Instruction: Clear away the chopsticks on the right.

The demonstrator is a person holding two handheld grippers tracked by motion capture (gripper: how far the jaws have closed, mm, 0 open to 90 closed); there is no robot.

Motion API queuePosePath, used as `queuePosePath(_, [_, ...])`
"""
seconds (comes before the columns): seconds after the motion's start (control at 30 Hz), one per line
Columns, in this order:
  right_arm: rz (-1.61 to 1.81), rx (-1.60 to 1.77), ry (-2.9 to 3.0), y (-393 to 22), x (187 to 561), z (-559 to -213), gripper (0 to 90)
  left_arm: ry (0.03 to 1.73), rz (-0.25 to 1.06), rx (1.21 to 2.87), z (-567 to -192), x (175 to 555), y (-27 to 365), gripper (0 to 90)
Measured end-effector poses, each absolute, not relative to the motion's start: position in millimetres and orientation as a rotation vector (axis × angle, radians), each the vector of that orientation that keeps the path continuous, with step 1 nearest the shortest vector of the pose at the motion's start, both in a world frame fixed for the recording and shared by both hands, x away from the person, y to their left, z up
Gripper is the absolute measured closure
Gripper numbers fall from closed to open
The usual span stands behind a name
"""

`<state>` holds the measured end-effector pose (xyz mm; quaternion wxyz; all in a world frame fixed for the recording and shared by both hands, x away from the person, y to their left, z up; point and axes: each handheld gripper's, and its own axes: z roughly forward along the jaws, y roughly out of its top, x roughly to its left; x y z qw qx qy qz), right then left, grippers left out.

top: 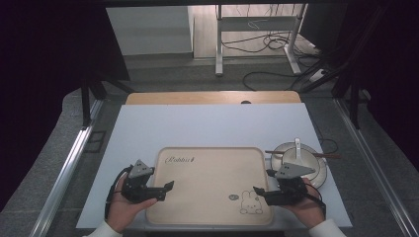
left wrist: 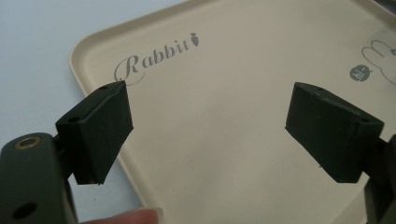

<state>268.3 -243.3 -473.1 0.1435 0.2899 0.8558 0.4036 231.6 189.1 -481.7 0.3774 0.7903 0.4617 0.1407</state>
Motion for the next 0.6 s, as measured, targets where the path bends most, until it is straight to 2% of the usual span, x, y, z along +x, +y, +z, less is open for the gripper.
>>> queuePosePath(0.4, [1.16, 0.846, 2.469, -245, 263, -468, 24.7, 1.132, 0.405, 2.074, -484, 225, 186, 14.8])
queuePosePath(0.6, [1.171, 0.862, 2.466, -241, 259, -467, 24.7, 1.139, 0.409, 2.044, -480, 223, 191, 15.2])
